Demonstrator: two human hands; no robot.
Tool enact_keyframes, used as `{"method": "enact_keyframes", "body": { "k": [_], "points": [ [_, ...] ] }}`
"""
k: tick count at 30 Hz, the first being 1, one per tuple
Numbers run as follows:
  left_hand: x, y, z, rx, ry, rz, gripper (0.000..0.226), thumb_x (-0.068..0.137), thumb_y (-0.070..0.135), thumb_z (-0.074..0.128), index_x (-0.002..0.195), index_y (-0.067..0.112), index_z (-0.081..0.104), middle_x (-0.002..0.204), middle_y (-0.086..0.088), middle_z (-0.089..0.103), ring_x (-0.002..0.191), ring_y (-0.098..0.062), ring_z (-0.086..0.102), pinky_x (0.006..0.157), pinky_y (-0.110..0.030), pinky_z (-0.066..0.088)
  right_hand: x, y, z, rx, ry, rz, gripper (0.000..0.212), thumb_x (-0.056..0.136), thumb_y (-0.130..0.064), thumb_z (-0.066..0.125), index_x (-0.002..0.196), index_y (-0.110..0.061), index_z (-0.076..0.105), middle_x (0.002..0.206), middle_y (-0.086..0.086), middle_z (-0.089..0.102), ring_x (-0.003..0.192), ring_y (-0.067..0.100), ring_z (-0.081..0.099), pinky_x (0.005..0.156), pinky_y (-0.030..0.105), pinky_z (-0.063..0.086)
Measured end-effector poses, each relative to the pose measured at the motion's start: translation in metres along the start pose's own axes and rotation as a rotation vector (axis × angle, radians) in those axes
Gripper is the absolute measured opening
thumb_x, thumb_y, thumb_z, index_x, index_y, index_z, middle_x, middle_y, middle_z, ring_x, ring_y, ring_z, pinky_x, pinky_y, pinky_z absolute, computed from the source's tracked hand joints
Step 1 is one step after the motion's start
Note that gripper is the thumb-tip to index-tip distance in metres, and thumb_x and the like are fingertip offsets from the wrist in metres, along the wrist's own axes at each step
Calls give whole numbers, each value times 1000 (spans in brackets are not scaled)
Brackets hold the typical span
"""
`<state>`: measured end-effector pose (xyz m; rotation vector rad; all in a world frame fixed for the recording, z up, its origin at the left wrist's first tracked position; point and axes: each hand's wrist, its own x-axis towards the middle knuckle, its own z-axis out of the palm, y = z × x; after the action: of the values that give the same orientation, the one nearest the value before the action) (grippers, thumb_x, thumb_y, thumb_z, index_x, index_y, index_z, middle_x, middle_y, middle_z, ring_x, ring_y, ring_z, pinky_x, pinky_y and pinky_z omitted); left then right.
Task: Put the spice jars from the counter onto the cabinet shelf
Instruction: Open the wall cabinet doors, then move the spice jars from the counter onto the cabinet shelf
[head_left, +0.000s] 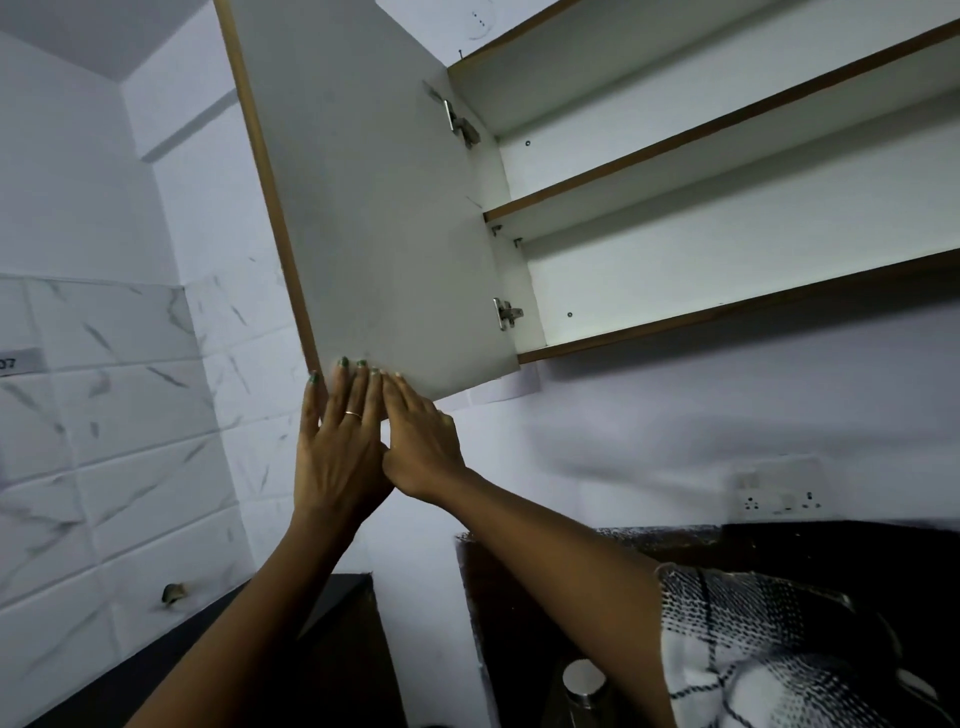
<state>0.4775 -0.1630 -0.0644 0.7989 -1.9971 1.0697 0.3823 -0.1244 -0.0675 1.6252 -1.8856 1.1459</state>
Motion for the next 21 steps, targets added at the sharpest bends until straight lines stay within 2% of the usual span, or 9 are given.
{"method": "enact_keyframes", "body": {
  "k": [4, 7, 10, 13, 18, 21],
  "points": [
    [8, 20, -9, -168, 109, -10, 60, 83, 24, 59, 137, 2, 45, 135, -16, 54, 129, -37, 46, 116, -57, 14, -10, 11, -24, 29, 144, -43, 60, 88, -15, 53, 143, -11, 29, 147, 8, 37, 132, 28, 37, 103, 43, 33],
    [13, 42, -21, -364, 224, -50, 54, 81, 29, 42, 129, 5, 51, 113, -15, 66, 107, -37, 60, 111, -53, 23, -26, 26, -50, 2, 300, -122, 44, 84, -16, 54, 128, -10, 46, 128, 8, 52, 116, 28, 48, 90, 41, 37],
    [17, 75, -36, -611, 325, -30, 47, 80, 21, 45, 124, 8, 52, 106, -11, 67, 91, -37, 62, 86, -46, 45, -49, 48, -79, 15, 426, -187, 32, 81, -14, 58, 113, -9, 56, 112, 7, 59, 105, 27, 54, 82, 41, 40],
    [21, 118, -46, -786, 398, 13, 41, 81, 12, 53, 122, 7, 52, 108, -9, 67, 91, -34, 63, 74, -43, 48, -73, 76, -109, -12, 500, -215, 23, 81, -9, 60, 103, -5, 60, 102, 9, 62, 97, 29, 58, 81, 43, 43],
    [28, 193, -60, -977, 480, 92, 37, 84, 15, 53, 120, 7, 52, 107, -6, 66, 94, -28, 61, 77, -38, 45, -110, 127, -159, -130, 547, -192, 14, 81, -6, 57, 93, 2, 60, 90, 14, 61, 86, 31, 58, 73, 43, 46],
    [33, 244, -66, -1115, 466, 126, 37, 86, 20, 52, 121, 6, 53, 107, -6, 65, 94, -25, 62, 77, -37, 46, -135, 164, -186, -200, 563, -156, 13, 81, -5, 55, 89, 4, 59, 87, 15, 61, 82, 30, 57, 68, 41, 46]
  ]
}}
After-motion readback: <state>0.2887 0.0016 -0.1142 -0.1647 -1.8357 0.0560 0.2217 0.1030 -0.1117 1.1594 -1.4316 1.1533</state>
